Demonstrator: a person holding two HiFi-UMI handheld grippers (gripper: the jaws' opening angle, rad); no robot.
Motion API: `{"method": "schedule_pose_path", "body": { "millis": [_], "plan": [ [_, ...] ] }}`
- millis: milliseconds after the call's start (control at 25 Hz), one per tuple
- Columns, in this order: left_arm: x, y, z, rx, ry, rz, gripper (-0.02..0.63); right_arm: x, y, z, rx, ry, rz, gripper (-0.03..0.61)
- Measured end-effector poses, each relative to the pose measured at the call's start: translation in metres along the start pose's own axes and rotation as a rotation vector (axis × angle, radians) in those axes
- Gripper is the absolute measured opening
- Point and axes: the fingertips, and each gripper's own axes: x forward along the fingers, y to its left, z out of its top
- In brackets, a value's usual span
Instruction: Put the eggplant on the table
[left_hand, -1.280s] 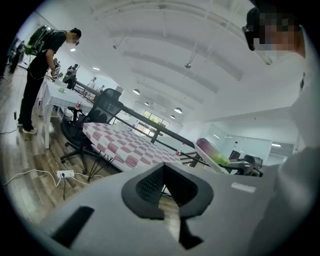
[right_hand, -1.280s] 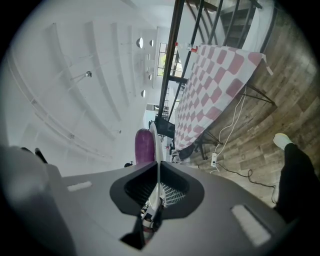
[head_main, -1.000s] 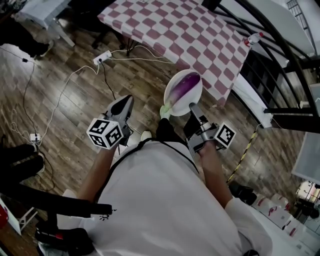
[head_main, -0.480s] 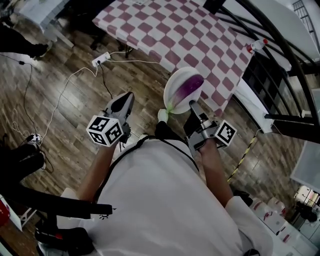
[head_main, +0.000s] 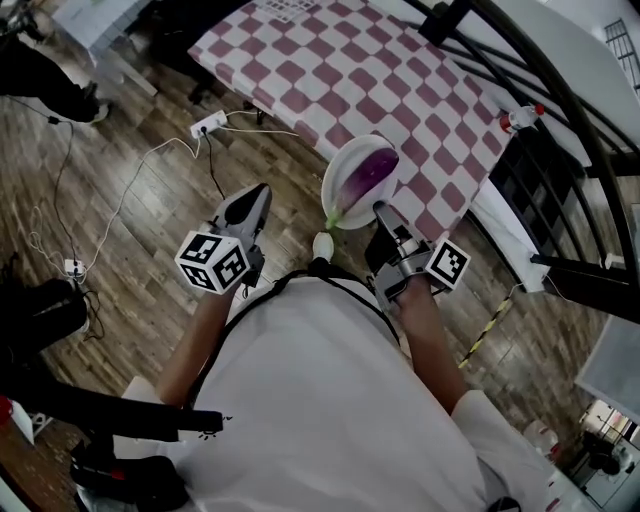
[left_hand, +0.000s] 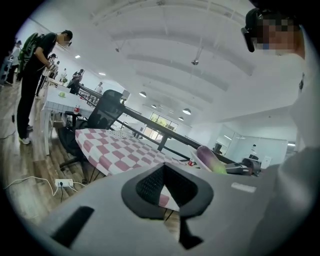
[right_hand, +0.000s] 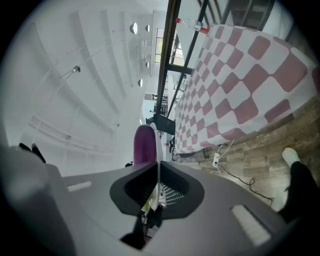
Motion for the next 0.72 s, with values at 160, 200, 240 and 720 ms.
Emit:
{"method": "schedule_pose_path", "body": {
  "millis": [160, 200, 240, 720],
  "plan": [
    [0.018, 0.0, 0.003, -0.005, -0.006, 0.024, 0.0, 0.008, -0.005, 0.019, 0.005, 0.024, -0.005, 0.023],
    [0.023, 0.0, 0.004, -0.006, -0.009, 0.031, 0.0, 0.01, -0.007, 0.024, 0.006, 0.029, -0.009, 0.023],
    [0.027, 0.0, 0.005, -0.008, -0.011, 0.037, 0.0, 0.012, -0.009, 0.029, 0.006, 0.034, -0.014, 0.023],
    [0.072, -0.003, 0.007, -0.018, -0.013, 0.078, 0.0, 0.019, -0.039, 0.078, 0.011, 0.08, -0.09, 0.023]
  ]
}}
